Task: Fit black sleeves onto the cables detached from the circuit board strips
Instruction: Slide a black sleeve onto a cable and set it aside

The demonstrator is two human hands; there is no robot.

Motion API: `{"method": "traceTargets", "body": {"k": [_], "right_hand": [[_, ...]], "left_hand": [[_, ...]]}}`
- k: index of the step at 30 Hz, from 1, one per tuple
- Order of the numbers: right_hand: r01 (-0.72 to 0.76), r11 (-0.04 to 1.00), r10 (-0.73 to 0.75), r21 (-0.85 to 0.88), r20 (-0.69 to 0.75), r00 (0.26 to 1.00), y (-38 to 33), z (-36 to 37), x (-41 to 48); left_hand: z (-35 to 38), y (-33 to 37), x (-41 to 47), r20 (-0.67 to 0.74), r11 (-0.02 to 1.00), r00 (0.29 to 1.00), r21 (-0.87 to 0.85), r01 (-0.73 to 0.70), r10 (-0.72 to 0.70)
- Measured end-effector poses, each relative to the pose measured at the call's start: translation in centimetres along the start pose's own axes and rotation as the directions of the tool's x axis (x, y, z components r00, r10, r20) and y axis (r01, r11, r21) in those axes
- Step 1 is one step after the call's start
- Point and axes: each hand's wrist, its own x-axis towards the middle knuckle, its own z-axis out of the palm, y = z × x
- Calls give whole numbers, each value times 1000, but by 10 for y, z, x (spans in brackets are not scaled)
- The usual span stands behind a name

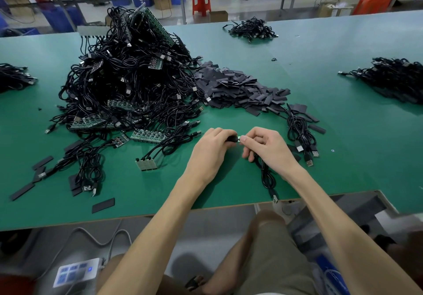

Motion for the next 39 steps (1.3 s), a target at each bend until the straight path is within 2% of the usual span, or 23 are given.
{"method": "traceTargets", "body": {"k": [4,16,29,35,39], "right_hand": [[8,999,-7,-36,7,1000,0,0,0],[32,991,-27,-131,34,999,4,1,1],[11,998,-8,-68,50,999,1,-1,0],[15,1000,-15,4,32,999,-2,-1,1],[10,1000,-10,12,38,999,-2,-2,1]], "left_hand": [[0,-2,0,-26,1000,1000,-29,12,-13],[2,-1,-3,-1,995,997,56,-80,80],[2,1,-4,30,987,990,81,-140,138],[0,-4,2,-52,995,998,-101,15,-20],[0,-7,1,-51,987,998,-161,14,-22]]}}
